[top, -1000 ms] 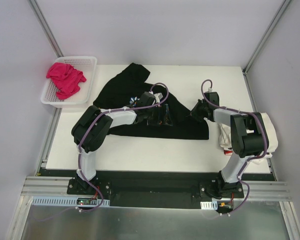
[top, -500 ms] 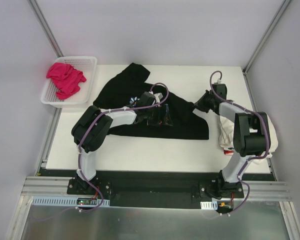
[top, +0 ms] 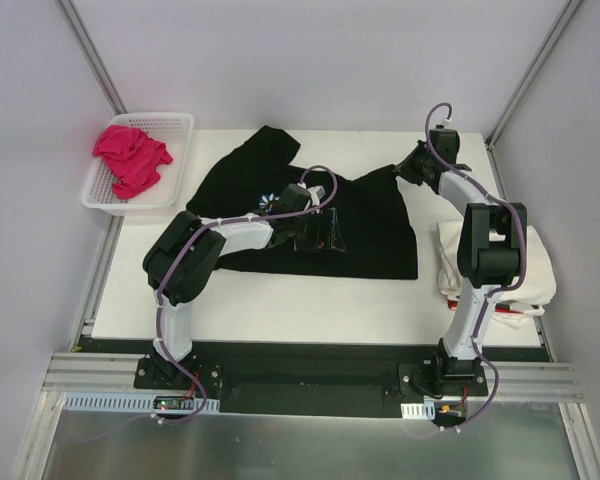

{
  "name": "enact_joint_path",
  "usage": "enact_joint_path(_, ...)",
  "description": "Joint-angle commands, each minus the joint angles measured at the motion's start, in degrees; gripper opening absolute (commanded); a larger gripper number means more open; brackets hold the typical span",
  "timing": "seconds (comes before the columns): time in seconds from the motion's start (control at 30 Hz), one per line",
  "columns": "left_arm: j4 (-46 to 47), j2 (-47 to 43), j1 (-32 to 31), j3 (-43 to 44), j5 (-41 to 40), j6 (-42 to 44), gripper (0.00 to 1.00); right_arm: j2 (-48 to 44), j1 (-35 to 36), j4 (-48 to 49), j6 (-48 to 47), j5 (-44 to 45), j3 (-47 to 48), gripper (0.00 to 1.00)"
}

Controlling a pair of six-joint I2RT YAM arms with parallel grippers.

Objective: Fold and stack the t-shirts
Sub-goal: Grap the side of the flattened tshirt furthest away from the robot with both arms

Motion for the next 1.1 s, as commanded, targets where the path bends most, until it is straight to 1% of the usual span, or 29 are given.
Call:
enact_joint_path(0.0, -5.4, 2.3, -1.2, -2.4, -1.2, 0.7, 0.84, 0.6, -1.4, -2.7, -1.8, 2.8, 4.5, 0.01)
enact_joint_path(0.33, -5.5, 2.5, -1.3, -2.6, -0.8, 0.7, 0.84, 0.0, -2.9, -6.8, -5.2, 10.2, 7.1, 0.01)
enact_joint_path(0.63, -5.5, 2.0, -1.4, -3.4, -1.0, 0.6, 0.83, 2.9, -2.9, -6.7, -4.6, 10.7, 8.3, 0.01)
enact_joint_path(0.7, -5.5, 1.6, -1.3, -3.5, -1.0, 0.5, 0.83, 3.3, -2.9, -6.7, -4.7, 12.9, 8.5, 0.01)
enact_joint_path(0.8, -5.5, -0.8, -1.2, -4.0, -2.0, 1.1, 0.83, 4.0, -2.9, -6.7, -4.7, 12.7, 9.1, 0.01)
enact_joint_path(0.83, -6.0, -3.0, -1.0, -3.9, -2.8, 1.5, 0.83, 4.1, -2.9, -6.4, -4.7, 12.4, 9.2, 0.01)
enact_joint_path(0.9, -7.7, -5.4, -0.3, -2.1, -4.1, 3.4, 0.84, 4.0, -3.9, -6.3, -4.9, 12.1, 9.5, 0.01)
enact_joint_path(0.97, -9.3, -8.5, 2.0, 0.4, -5.8, 4.9, 0.84, 4.0, -4.0, -6.1, -5.0, 12.0, 9.5, 0.01)
enact_joint_path(1.0, -10.1, -9.4, 3.1, 3.5, -7.0, 6.6, 0.84, 3.8, -4.0, -5.9, -4.9, 11.6, 9.2, 0.01)
enact_joint_path(1.03, -11.3, -10.6, 6.0, 5.1, -8.6, 7.1, 0.86, 3.8, -4.0, -5.3, -4.8, 11.5, 8.9, 0.01)
enact_joint_path(1.07, -11.4, -10.9, 7.5, 6.5, -9.6, 7.7, 0.86, 3.7, -4.0, -5.1, -4.7, 11.5, 8.6, 0.01)
